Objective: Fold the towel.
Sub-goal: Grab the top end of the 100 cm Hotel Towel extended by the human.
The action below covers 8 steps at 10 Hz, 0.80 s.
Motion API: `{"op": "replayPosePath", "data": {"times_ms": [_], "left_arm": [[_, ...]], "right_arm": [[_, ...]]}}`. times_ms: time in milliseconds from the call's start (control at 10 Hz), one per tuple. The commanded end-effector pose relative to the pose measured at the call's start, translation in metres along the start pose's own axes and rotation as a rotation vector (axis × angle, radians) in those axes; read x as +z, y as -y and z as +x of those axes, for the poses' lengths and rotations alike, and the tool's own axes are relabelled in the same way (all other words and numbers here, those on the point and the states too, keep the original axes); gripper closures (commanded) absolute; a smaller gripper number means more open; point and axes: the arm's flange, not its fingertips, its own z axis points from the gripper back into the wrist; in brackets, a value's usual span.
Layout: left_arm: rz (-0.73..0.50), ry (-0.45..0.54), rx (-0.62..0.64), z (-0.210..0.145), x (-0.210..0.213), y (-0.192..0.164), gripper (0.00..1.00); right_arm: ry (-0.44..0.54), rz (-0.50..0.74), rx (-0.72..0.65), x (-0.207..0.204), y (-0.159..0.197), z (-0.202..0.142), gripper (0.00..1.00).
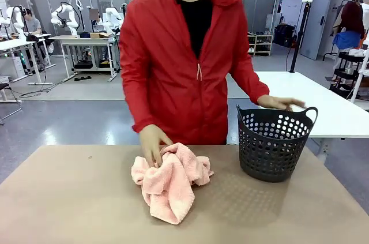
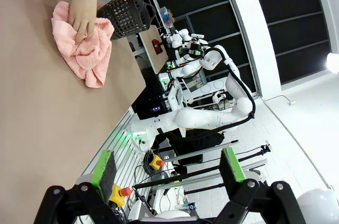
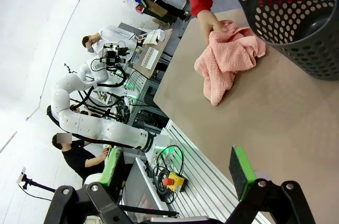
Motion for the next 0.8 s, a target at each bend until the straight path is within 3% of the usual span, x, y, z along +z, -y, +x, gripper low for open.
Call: {"op": "replayPosePath", "data": {"times_ms": [0,700], "left_arm": [[-0.010,-0.007,-0.002,-0.0017,0.0011,-0.0006,0.00],[-0.010,-0.007,-0.002,-0.0017,0.0011,-0.0006,0.00]], "right_arm": [[0.008,0.017,0.021,0.0003,-0.0002,0.0001,0.00],[0.008,0.017,0.021,0.0003,-0.0002,0.0001,0.00]]}}
